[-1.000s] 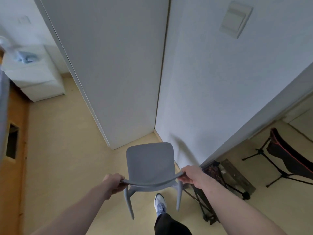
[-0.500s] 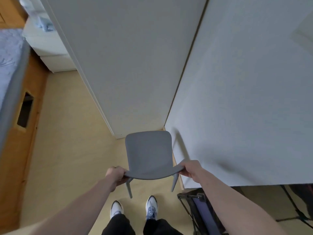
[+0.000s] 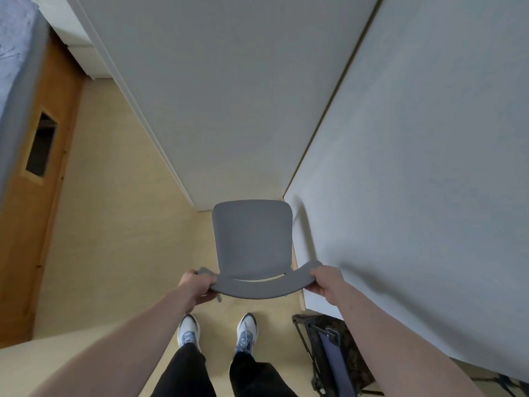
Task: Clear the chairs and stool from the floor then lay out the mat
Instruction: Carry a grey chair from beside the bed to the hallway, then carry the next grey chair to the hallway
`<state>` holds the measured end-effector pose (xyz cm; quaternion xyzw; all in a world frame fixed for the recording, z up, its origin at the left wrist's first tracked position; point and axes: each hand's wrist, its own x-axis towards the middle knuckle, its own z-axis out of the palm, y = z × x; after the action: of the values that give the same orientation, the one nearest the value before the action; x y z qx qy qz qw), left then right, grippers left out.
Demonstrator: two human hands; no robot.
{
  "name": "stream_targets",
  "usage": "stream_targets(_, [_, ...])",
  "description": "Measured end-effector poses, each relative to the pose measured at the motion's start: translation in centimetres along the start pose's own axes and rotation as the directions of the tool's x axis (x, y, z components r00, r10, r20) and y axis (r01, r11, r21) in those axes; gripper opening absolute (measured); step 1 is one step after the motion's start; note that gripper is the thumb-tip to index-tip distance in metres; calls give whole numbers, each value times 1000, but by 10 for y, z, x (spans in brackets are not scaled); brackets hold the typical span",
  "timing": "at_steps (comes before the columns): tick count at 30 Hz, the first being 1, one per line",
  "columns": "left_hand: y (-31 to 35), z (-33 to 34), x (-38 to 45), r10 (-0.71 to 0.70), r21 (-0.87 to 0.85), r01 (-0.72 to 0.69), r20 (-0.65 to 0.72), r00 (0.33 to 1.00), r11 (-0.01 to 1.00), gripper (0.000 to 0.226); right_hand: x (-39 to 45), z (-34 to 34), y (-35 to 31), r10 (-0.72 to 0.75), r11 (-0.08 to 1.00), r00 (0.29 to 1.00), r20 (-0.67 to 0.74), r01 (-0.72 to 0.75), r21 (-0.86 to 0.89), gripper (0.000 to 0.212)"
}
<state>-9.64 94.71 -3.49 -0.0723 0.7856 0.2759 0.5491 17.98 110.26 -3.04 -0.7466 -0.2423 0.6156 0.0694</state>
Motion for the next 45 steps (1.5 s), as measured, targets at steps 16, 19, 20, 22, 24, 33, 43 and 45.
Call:
stream_targets(16, [-14, 25, 0, 23, 13, -23, -24, 999, 1000, 34, 21, -18, 11, -87, 995, 996, 28, 85, 51, 20])
stream_targets(19, [-9, 24, 5, 69, 52, -68, -35, 997, 996, 32, 22, -15, 11, -99, 990, 995, 26, 96, 104, 18])
stream_targets(20, [-10, 25, 6, 83, 79, -80, -32, 996, 994, 30, 22, -14, 13, -95, 990, 995, 30, 91, 108, 18])
stream_targets(22, [-12, 24, 5, 93, 130, -90, -20, 995, 987, 21, 23, -13, 17, -76, 993, 996, 40, 71, 98, 19])
stream_targets(24, [-20, 20, 1, 62, 179, -62, 6, 998, 982, 14, 23, -12, 28, -58, 996, 998, 39, 56, 62, 21])
stream_targets(33, [-56, -2, -35, 118, 304, -150, 122, 985, 941, 52, -8, -14, 63, -154, 985, 987, -49, 149, -86, 47])
stream_targets(43, [-154, -91, -82, 370, 712, -331, 107, 923, 619, 48, -97, 55, 142, -130, 705, 947, 293, 296, -644, 50])
stream_targets(45, [-184, -120, -86, 354, 702, -282, 45, 934, 654, 49, -118, 79, 151, -183, 595, 902, 390, 418, -687, 49])
